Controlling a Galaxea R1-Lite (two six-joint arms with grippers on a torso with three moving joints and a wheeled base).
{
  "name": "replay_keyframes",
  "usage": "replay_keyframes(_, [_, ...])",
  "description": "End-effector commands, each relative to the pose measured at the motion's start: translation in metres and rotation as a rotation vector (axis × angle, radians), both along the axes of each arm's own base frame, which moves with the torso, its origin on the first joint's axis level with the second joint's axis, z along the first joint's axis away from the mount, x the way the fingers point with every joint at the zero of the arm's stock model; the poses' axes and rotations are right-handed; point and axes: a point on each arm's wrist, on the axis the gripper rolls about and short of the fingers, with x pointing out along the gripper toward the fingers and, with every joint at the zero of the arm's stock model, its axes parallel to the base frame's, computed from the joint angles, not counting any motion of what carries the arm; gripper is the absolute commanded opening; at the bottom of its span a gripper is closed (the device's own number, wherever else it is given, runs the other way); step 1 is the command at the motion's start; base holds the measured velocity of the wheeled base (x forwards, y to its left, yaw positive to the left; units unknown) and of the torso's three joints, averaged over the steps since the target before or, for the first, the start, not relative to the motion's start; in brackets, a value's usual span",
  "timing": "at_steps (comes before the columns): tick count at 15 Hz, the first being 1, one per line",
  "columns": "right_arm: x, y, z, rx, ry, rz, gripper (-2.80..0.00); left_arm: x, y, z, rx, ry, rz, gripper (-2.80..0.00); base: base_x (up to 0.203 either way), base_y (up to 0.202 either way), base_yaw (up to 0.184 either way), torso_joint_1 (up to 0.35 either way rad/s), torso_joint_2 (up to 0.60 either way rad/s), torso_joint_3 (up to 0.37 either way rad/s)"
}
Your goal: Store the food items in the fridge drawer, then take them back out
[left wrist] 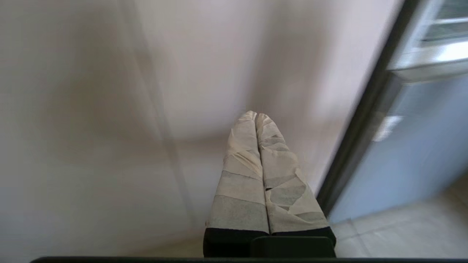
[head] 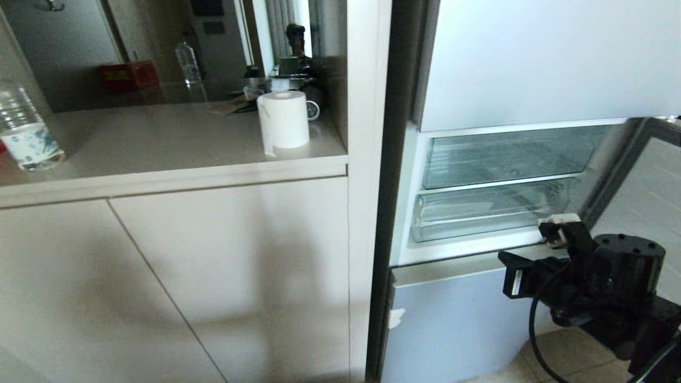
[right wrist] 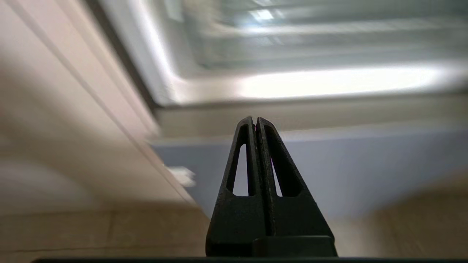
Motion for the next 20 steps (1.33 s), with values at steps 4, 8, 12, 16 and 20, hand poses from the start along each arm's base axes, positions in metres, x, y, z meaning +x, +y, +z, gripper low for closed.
replay_keyframes(4, [0.006, 0.002, -0.03, -0.054, 0.009, 0.017, -2.8, 0.0, 0.0, 0.0, 0.0, 0.001, 0.0, -2.8, 0.0, -0.004, 0.098, 0.004, 0.0, -0.002])
replay_keyframes(8, [0.006, 0.002, -0.039, -0.132, 0.02, 0.032, -2.8, 0.0, 0.0, 0.0, 0.0, 0.001, 0.0, -2.8, 0.0, 0.0, 0.0, 0.0, 0.0, 0.0])
replay_keyframes(12, [0.005, 0.002, -0.041, -0.112, 0.033, 0.038, -2.8, 0.0, 0.0, 0.0, 0.0, 0.001, 0.0, -2.8, 0.0, 0.0, 0.0, 0.0, 0.0, 0.0])
replay_keyframes(16, [0.023, 0.007, -0.046, -0.048, 0.02, 0.032, 0.0, 0.0, 0.0, 0.0, 0.0, 0.001, 0.0, -2.8, 0.0, 0.0, 0.0, 0.0, 0.0, 0.0])
replay_keyframes(20, [0.07, 0.011, -0.06, 0.087, -0.061, -0.015, 0.0, 0.0, 0.0, 0.0, 0.0, 0.001, 0.0, -2.8, 0.0, 0.0, 0.0, 0.0, 0.0, 0.0])
